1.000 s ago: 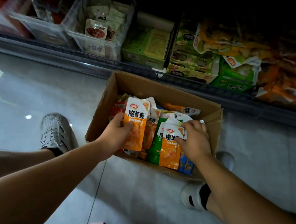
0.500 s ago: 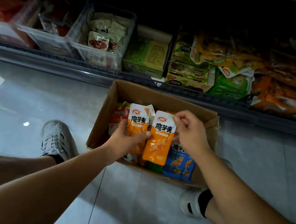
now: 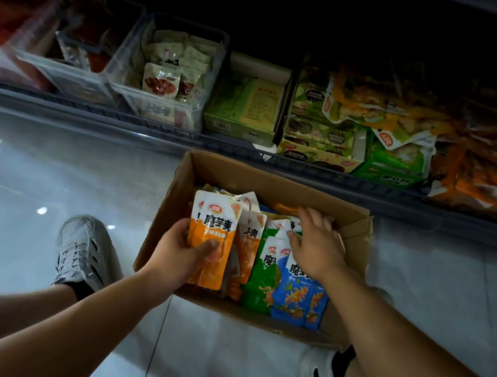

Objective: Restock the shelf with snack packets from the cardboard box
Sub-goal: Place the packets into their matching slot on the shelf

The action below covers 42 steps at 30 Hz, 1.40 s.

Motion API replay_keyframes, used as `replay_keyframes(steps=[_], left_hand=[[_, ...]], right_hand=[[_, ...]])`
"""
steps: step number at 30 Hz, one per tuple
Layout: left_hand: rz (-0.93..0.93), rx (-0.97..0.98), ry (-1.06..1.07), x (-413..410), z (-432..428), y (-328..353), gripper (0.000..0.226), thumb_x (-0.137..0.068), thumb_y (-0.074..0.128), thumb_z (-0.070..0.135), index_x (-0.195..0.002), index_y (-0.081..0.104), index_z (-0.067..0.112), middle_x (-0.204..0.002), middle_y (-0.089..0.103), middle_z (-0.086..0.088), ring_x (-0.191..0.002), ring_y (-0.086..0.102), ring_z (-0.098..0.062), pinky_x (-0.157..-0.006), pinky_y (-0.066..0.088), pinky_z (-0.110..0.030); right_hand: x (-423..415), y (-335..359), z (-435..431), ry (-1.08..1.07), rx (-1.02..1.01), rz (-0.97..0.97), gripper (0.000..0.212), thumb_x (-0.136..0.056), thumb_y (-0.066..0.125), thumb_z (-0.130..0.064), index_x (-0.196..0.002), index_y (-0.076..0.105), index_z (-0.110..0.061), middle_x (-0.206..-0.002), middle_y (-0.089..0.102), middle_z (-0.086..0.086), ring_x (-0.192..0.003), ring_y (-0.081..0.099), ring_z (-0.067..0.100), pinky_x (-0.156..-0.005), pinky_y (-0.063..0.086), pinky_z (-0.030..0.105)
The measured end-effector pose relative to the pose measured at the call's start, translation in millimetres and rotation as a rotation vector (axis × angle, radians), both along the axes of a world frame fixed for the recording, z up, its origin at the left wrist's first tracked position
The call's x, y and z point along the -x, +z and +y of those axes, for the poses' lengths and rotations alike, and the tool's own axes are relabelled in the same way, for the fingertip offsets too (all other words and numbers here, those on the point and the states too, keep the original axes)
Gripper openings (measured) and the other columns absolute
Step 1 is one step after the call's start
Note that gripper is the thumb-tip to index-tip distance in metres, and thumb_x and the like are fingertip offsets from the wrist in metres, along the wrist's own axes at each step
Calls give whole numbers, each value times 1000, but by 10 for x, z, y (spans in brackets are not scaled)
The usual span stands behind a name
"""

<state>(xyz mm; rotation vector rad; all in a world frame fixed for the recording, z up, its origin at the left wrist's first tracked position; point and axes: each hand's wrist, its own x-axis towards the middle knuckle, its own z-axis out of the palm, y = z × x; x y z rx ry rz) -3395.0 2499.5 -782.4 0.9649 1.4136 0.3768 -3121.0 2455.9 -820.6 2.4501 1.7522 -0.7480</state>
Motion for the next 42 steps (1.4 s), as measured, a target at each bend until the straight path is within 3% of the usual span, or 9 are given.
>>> replay_keyframes(steps=[7, 11, 14, 18, 22, 26, 32, 38, 42], left_hand=[[48, -13, -43, -52, -6, -13, 49, -92, 74, 29, -136, 53, 26, -120, 67, 9, -105, 68, -13, -71, 56, -26], [41, -12, -29, -47, -5, -31, 49, -92, 74, 29, -137, 54, 25, -123, 68, 7, -107, 68, -15, -76, 58, -29], [35, -3, -14, -44, -3, -49, 47, -92, 74, 29, -135, 54, 27, -122, 68, 8, -107, 68, -15, -82, 59, -35], [23, -6, 39, -56, 9, -45, 38, -94, 72, 27, -127, 52, 31, -109, 65, 15, -96, 66, -9, -71, 55, -28], [-5, 32, 109, -73, 33, 29, 34, -97, 69, 26, -126, 52, 33, -108, 65, 12, -100, 65, -15, -83, 56, -38], [-42, 95, 118, -86, 3, 147, 26, -102, 62, 22, -124, 52, 32, -115, 67, 5, -107, 66, -21, -93, 56, -46], [-216, 189, 82, -86, -92, 355, 18, -103, 61, 20, -121, 59, 22, -111, 74, -5, -99, 74, -27, -86, 61, -46], [-115, 11, 8, 156, 41, 376, 53, -89, 79, 21, -135, 52, 24, -121, 72, -2, -105, 73, -24, -92, 60, -52], [-144, -1, 18, 322, 166, 368, 63, -85, 82, 24, -138, 48, 27, -122, 72, -1, -102, 75, -23, -86, 63, -49]], right_hand=[[9, -149, 43, -106, 46, 25, 46, -104, 41, -43, -140, 51, -17, -150, 28, 6, -129, 43, 30, -107, 38, 40], [48, -180, 60, -113, 39, 111, 47, -106, 39, -39, -147, 46, -17, -159, 34, 3, -138, 42, 29, -112, 35, 40], [89, -108, 76, -169, -95, 205, 33, -104, 46, -32, -132, 56, -16, -136, 57, 5, -124, 53, 27, -97, 41, 34], [156, 168, 67, -435, -315, 325, 32, -97, 58, -42, -121, 62, -21, -119, 61, -5, -112, 57, 14, -87, 45, 29], [292, 509, -4, -662, -471, 530, 16, -87, 70, -45, -95, 64, -33, -99, 66, -12, -93, 64, 8, -83, 57, 39], [572, 753, -123, -608, -379, 740, 15, -87, 76, -19, -91, 65, -29, -98, 69, -6, -94, 66, 11, -85, 59, 40], [1015, 847, -220, -384, -320, 714, 19, -89, 73, -13, -90, 66, -31, -99, 68, -12, -97, 63, 4, -85, 54, 27], [1028, 934, -119, -446, -282, 945, 21, -95, 60, 0, -94, 69, -19, -99, 76, -5, -101, 69, 8, -89, 55, 32], [921, 929, 0, -607, -241, 952, 16, -89, 73, -13, -103, 66, -14, -102, 73, 6, -93, 73, 18, -80, 62, 39]])
